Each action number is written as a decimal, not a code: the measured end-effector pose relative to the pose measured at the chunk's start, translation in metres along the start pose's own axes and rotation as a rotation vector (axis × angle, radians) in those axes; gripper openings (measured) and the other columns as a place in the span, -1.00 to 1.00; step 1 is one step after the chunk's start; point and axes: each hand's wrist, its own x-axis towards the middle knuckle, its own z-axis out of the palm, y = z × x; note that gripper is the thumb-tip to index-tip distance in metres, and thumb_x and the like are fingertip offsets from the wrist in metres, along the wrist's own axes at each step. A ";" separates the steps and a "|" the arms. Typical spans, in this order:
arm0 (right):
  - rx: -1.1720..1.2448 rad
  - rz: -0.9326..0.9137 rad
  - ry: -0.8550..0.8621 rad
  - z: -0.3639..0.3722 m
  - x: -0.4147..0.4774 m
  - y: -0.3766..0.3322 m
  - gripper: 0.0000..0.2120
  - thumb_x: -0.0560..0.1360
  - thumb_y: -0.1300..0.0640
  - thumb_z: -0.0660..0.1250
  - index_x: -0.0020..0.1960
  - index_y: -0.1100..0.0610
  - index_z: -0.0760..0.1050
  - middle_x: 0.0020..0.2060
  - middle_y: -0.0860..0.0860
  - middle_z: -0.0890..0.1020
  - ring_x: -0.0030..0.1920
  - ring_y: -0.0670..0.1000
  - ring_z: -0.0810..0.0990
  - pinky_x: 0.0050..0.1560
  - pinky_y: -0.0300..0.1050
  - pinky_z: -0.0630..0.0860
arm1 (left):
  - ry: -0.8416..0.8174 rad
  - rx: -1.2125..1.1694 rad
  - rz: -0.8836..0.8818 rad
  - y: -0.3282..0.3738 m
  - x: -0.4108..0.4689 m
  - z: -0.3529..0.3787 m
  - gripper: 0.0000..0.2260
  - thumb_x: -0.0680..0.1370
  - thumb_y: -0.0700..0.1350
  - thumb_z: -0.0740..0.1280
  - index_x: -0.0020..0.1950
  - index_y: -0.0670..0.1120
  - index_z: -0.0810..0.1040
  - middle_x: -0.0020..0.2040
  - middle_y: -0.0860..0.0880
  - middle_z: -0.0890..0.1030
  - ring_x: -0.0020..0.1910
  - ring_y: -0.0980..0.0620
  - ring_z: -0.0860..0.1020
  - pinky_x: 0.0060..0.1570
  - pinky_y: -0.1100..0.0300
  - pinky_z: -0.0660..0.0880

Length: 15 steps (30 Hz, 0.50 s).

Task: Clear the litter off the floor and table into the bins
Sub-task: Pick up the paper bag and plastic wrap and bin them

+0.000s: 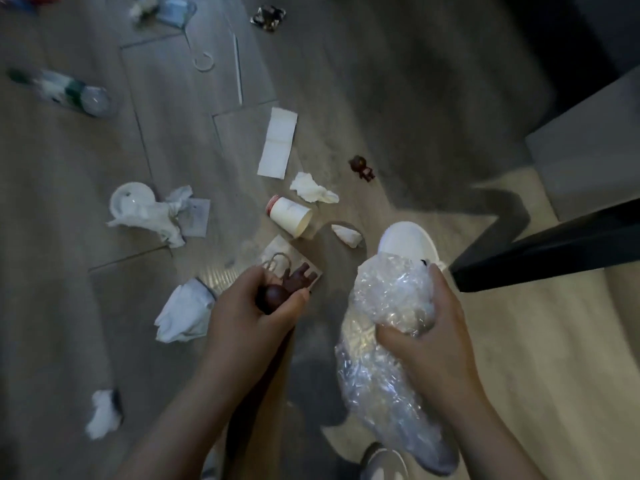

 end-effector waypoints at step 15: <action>-0.016 -0.118 0.117 -0.253 -0.208 -0.268 0.07 0.07 -0.22 0.38 0.48 -0.34 -0.08 0.48 -0.21 0.14 0.46 -0.01 0.16 0.38 0.11 0.31 | 0.046 -0.090 0.166 0.329 -0.123 -0.188 -0.77 0.37 0.11 0.45 -0.26 0.05 0.45 -0.36 0.17 0.51 -0.39 0.23 0.46 -0.38 0.25 0.33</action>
